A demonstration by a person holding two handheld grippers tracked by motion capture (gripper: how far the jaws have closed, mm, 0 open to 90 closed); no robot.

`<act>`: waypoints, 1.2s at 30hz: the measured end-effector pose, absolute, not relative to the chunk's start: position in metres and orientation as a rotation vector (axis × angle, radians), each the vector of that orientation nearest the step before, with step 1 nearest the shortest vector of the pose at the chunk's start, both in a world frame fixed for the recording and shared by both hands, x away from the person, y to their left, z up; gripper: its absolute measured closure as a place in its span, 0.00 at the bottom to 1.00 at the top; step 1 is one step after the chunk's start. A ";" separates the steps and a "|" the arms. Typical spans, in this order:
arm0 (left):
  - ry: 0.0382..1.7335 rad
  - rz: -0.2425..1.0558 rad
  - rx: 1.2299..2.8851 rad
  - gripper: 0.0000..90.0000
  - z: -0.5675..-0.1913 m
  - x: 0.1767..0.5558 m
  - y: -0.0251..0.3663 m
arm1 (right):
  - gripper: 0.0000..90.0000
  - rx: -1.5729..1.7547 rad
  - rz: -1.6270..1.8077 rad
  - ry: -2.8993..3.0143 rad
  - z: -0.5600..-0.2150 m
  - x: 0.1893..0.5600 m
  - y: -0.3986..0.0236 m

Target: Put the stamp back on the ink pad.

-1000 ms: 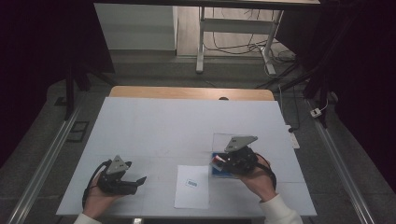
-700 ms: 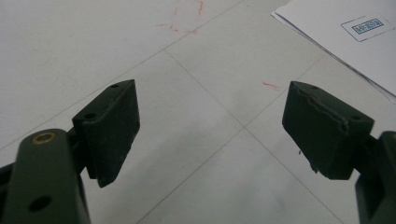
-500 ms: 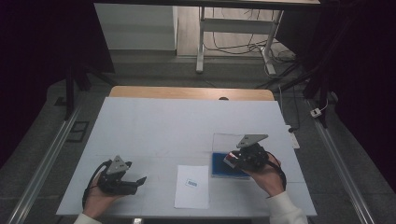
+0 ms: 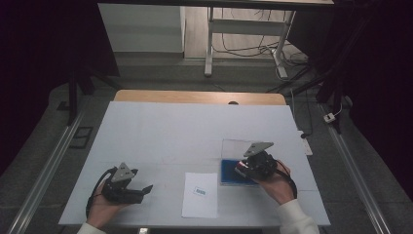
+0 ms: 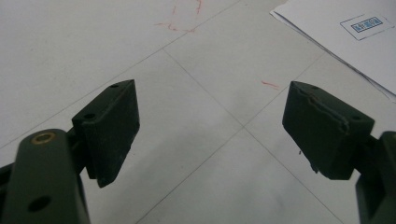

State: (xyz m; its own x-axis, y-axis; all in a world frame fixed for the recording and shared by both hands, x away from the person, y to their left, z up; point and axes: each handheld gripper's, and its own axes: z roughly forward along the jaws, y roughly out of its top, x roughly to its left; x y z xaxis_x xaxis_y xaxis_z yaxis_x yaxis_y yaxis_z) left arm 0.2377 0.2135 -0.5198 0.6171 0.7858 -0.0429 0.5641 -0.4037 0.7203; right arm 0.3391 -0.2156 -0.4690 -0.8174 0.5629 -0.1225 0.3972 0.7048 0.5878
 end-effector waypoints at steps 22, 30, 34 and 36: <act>1.062 0.382 2.092 0.21 -0.517 0.236 0.215 | 0.41 0.855 1.128 2.362 -0.470 0.298 -0.296; 1.065 0.379 2.081 0.21 -0.517 0.236 0.216 | 0.41 0.875 1.122 2.360 -0.487 0.290 -0.318; 1.066 0.379 2.077 0.21 -0.516 0.236 0.217 | 0.41 0.869 1.125 2.360 -0.490 0.290 -0.320; 1.064 0.378 2.078 0.21 -0.516 0.236 0.217 | 0.41 0.862 1.117 2.363 -0.489 0.290 -0.319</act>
